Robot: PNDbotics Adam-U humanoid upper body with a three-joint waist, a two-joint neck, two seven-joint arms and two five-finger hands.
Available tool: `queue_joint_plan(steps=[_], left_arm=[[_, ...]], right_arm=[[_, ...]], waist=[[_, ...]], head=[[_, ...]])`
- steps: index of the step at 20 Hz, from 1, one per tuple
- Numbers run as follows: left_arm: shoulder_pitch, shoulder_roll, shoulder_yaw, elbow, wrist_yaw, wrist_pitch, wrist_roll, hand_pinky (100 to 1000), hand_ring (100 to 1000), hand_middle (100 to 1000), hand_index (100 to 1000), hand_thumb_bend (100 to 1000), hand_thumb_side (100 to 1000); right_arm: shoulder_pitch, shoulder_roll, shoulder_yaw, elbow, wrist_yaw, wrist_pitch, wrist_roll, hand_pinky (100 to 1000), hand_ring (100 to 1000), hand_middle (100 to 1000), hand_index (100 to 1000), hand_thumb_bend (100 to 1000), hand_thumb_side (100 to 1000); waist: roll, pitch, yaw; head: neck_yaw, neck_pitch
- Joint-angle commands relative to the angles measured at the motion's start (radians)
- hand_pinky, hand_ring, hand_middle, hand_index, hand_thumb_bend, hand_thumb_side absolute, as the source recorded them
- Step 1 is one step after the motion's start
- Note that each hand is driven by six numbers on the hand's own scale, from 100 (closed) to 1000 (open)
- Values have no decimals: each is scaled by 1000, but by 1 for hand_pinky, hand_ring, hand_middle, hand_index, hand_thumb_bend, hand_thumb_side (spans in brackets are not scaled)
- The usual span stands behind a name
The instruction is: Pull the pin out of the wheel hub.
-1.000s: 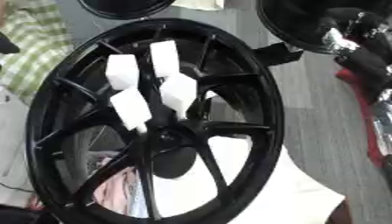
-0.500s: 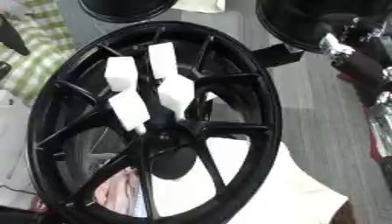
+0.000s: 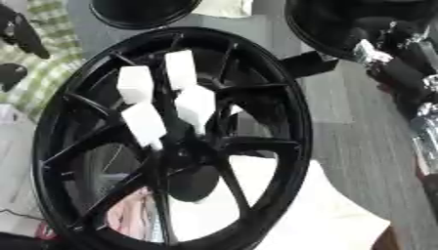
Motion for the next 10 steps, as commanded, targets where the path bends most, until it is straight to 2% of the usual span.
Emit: queue_joint_plan(steps=[1, 5, 9, 10], left_arm=[[-44, -1, -12, 26, 10, 5, -24, 751, 752, 718, 836, 112, 788], [-94, -35, -43, 73, 19, 19, -40, 758, 760, 732, 856, 119, 794], [-138, -74, -82, 120, 45, 52, -69, 786, 789, 771, 897, 184, 781], [-150, -85, -91, 132, 51, 63, -78, 793, 798, 781, 901, 223, 764]], right_arm=[[-5, -30, -4, -9, 5, -2, 4, 885, 745, 592, 730, 209, 273], [-4, -29, -3, -7, 4, -1, 7, 885, 745, 592, 730, 208, 275], [-3, -28, -2, -6, 2, 0, 9, 886, 745, 593, 730, 206, 276], [-3, -28, -1, -6, 2, 1, 9, 886, 746, 593, 730, 206, 276]], waist=[[3, -31, 1], [5, -31, 2], [7, -30, 1], [7, -29, 1]], head=[[2, 2], [2, 4], [3, 5], [4, 5]])
